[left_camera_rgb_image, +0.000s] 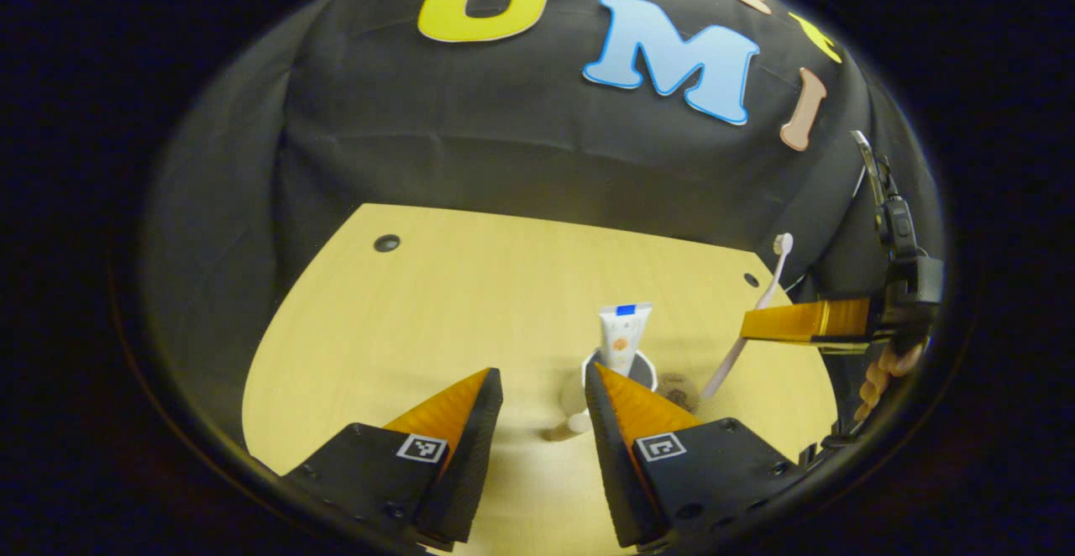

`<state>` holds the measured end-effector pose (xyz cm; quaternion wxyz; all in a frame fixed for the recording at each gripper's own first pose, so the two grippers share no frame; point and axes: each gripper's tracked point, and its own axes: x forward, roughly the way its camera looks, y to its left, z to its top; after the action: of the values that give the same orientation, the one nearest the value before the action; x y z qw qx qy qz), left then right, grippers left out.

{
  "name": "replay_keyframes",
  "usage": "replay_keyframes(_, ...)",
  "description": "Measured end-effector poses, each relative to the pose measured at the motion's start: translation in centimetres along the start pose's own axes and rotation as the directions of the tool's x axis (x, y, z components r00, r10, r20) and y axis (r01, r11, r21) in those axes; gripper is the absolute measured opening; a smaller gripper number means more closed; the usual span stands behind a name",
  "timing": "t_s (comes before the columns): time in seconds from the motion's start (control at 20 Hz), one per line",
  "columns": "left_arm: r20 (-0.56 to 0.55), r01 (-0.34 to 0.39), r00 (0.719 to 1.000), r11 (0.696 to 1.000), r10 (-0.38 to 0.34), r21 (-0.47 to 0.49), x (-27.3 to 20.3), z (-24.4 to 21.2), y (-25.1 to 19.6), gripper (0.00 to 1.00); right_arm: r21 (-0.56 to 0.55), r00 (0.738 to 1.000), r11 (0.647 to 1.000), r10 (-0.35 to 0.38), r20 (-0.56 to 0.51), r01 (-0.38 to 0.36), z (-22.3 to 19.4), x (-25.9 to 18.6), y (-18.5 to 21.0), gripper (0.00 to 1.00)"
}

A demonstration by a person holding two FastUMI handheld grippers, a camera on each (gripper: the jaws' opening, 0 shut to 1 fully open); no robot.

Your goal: Put the toothbrush and toothpaste on the desktop into the cup, then pick up the cup and place it on the coaster on the desktop.

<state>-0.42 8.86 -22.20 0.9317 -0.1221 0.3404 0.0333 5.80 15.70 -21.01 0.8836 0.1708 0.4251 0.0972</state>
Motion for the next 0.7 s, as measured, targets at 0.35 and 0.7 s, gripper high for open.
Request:
replay_keyframes(0.35, 0.012, -0.168, 0.985, 0.978, 0.171, -0.127, -6.6, -2.0, 8.6, 0.67, -0.053, 1.0, 0.998, 0.022, 0.006, -0.022, -0.1, 4.1, 3.3, 0.09)
replay_keyframes(0.7, -0.007, -0.258, 0.965, 0.945, 0.262, -0.2, -10.1, -4.2, 13.1, 0.67, -0.108, 0.999, 0.994, 0.005, -0.043, -0.01, -3.1, 6.3, 3.4, 0.08)
